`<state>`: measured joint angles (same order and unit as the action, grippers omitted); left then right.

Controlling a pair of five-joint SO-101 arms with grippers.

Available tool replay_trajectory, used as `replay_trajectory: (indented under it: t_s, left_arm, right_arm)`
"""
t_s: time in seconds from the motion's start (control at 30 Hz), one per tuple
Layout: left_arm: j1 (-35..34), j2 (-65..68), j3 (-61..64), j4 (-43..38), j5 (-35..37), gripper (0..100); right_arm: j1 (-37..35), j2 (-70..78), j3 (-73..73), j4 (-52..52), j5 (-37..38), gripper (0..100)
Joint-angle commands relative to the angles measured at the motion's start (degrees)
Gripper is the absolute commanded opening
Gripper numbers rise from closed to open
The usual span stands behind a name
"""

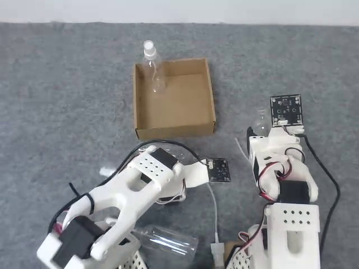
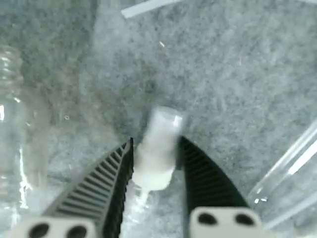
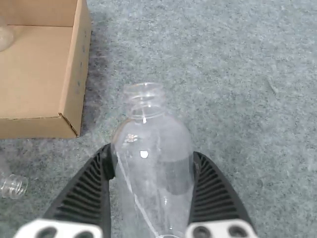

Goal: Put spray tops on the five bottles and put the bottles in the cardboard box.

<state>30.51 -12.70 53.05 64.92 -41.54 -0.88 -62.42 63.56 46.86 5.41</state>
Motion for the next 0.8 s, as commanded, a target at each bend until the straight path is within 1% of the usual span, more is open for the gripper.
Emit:
replay_trajectory:
  t_s: [0.0,0.47,0.5,0.63,0.77]
  left_arm:
    - [0.18,-0.44,-4.62,-0.09,0.97,1]
    - [0.09,-0.44,-14.64,12.22,1.32,1]
    - [0.09,-0.44,-15.25,12.66,1.58,1]
    - [0.09,-0.44,-16.84,12.75,6.42,1]
    - [0.09,-0.44,-17.36,13.10,7.12,1]
  right_arm:
    - [0.31,-1.27,-1.05,-1.36,-0.18,0.6]
    - [0.31,-1.63,-0.62,-1.36,-0.35,0.6]
    - [0.31,-1.63,-0.62,-1.36,-0.35,0.6]
    - [0.31,-1.63,-0.62,-1.36,-0.44,0.6]
    - [0.31,-1.63,-0.62,-1.36,-0.44,0.6]
